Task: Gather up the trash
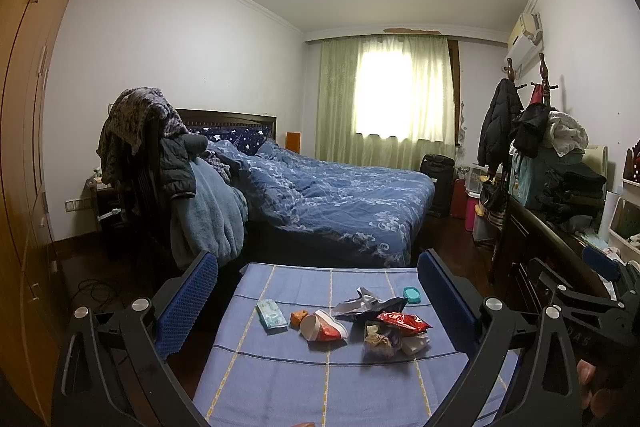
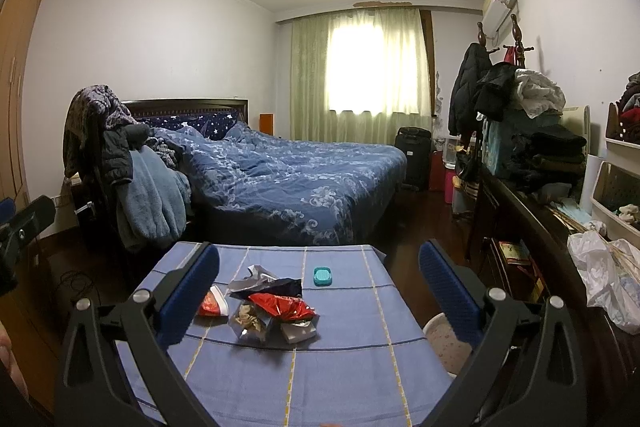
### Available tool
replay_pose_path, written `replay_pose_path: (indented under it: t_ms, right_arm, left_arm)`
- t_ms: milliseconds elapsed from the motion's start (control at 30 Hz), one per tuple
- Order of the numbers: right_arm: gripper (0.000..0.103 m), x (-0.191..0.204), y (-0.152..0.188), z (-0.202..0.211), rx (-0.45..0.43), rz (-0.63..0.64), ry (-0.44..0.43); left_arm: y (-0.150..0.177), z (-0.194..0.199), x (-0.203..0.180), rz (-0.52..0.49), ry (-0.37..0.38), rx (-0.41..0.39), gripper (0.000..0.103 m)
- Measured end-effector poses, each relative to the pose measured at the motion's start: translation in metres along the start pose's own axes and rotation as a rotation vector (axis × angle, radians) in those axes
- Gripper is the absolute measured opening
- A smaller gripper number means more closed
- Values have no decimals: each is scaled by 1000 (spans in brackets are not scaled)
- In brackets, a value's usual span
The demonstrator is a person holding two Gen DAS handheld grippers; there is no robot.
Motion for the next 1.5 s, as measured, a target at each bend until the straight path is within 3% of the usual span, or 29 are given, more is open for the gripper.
replay_pose_path:
  t_ms: [1300,1500]
  right_arm:
    - [100,3,5,-10,42,11,0]
    - [100,4,16,-31,89,18,11]
  left_arm:
    - [2,-4,2,2,-4,15,99]
    - [24,-31,10,21,-46,90,99]
Point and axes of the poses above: each gripper's, at about its wrist camera, not at the fingertips, and z roughly against the way its jaws point, x to its left, y to its underside, the point moved 2 cm from there along -z, roughly the way its jaws point, and after that the axes turned 4 degrees about x, right-handed, at the moved point
